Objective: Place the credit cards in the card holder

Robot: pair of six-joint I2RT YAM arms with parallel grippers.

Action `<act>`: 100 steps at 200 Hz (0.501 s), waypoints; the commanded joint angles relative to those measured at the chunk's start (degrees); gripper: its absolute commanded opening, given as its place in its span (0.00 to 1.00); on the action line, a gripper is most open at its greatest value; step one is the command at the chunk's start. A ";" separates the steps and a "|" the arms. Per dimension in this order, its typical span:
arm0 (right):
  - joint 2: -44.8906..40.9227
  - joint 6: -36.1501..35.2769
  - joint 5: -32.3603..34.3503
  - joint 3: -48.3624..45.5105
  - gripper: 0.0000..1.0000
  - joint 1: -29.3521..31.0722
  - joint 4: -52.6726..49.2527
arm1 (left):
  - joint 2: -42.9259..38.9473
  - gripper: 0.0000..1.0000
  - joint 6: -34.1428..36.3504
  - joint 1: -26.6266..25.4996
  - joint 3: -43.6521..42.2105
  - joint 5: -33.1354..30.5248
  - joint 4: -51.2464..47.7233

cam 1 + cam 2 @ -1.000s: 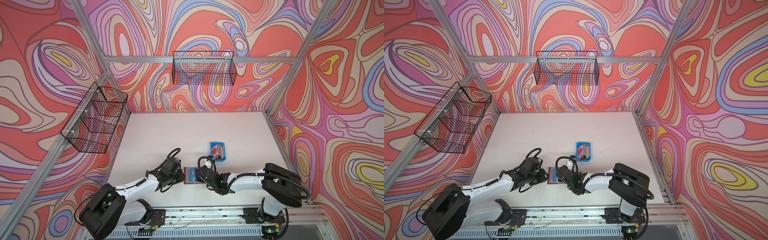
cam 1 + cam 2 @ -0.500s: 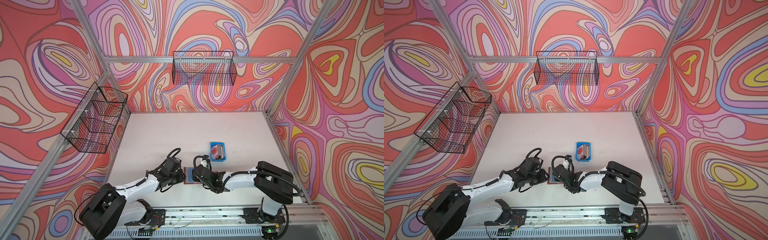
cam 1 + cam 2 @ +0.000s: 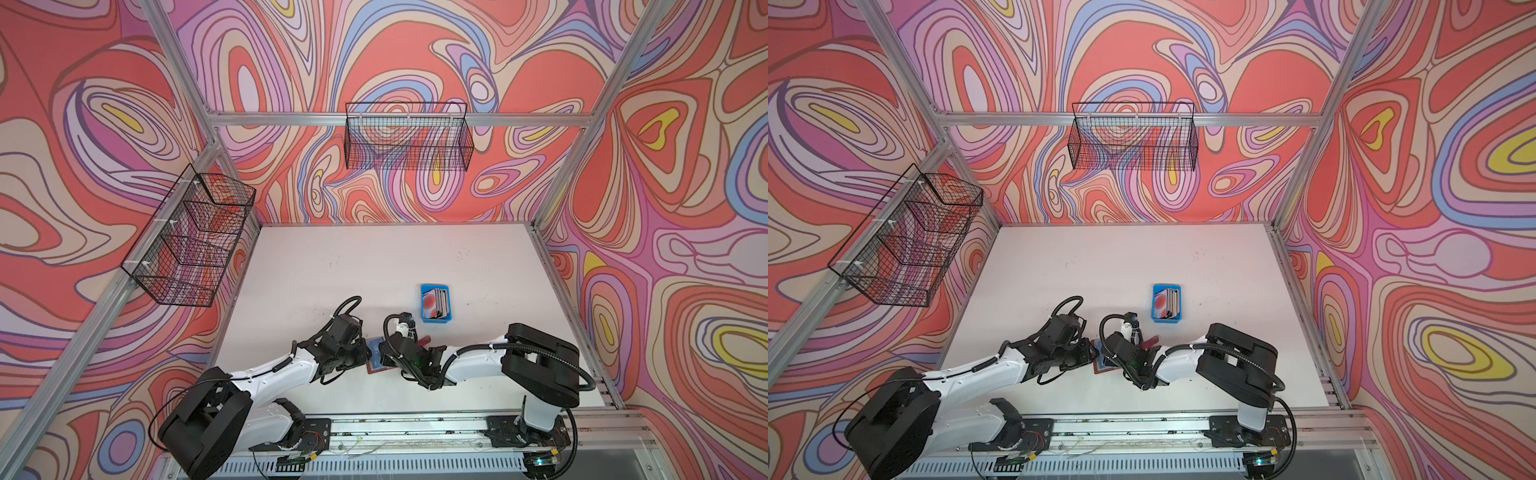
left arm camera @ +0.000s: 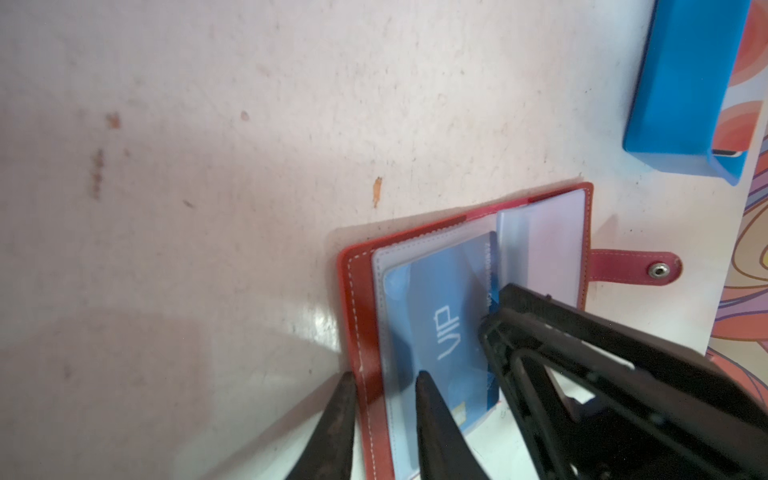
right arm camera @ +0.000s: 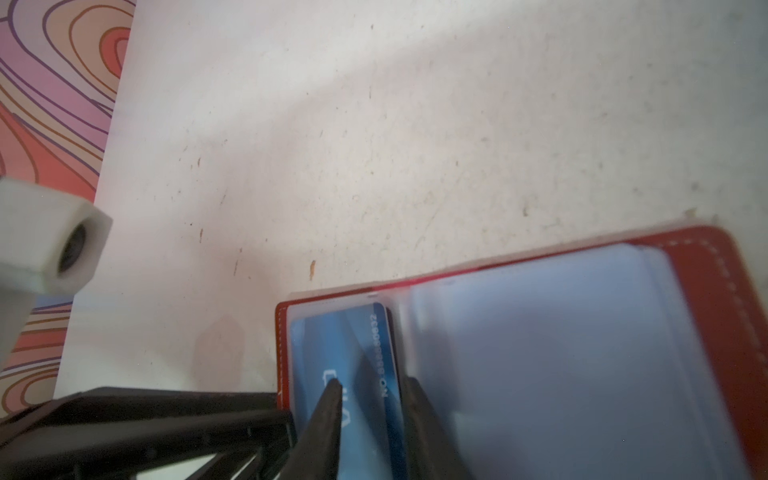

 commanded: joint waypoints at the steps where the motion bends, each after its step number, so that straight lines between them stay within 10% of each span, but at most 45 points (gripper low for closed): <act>1: 0.70 3.03 1.05 -2.21 0.26 1.73 4.04 | 0.14 0.28 -0.08 -0.31 -0.08 -0.01 1.16; 64: -3.93 3.46 3.15 -4.34 0.27 1.87 4.50 | 0.59 0.29 2.11 -0.31 1.97 -2.79 -1.64; 100: -13.74 -0.06 12.53 -3.59 0.37 1.92 -5.33 | -5.98 0.46 6.07 -0.31 2.68 -5.86 -5.29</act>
